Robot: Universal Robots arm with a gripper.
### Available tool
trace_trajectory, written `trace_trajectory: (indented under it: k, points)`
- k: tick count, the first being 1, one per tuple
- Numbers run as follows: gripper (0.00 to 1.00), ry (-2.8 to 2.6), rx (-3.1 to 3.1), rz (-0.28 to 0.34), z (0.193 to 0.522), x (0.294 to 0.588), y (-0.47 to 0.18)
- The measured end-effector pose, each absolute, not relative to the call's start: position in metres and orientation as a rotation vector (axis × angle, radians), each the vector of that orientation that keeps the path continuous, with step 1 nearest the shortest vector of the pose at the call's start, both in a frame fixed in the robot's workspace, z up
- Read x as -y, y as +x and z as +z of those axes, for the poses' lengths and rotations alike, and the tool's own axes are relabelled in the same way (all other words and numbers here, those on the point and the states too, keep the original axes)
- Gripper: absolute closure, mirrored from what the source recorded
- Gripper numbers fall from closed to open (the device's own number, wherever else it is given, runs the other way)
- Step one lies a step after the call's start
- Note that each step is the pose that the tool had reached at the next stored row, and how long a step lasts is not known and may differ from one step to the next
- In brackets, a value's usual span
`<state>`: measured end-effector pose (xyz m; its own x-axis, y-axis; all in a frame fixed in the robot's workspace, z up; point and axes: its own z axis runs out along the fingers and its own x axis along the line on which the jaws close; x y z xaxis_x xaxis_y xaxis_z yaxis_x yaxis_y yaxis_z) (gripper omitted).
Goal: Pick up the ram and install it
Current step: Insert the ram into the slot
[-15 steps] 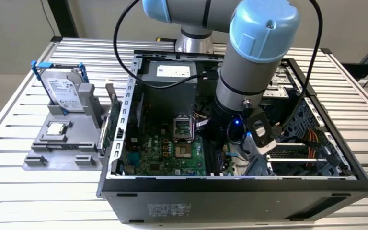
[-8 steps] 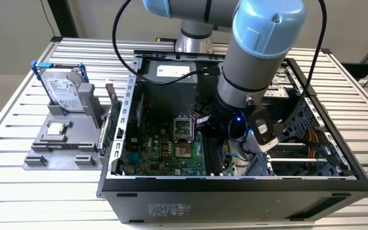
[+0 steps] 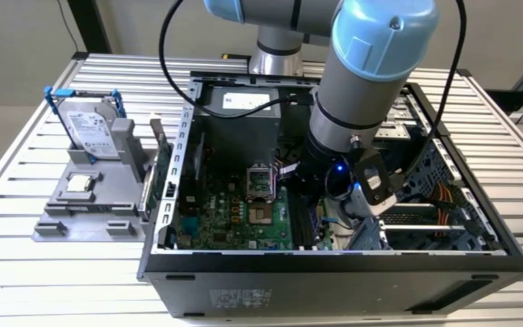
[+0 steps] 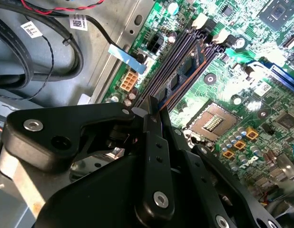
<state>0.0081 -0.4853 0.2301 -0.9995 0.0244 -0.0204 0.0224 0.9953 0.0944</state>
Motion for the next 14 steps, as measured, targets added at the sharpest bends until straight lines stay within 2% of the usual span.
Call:
trace_trajectory:
  k: [14]
  points:
    - [1.0,0.037,-3.121,0.164,0.2346,0.4876,0.0105]
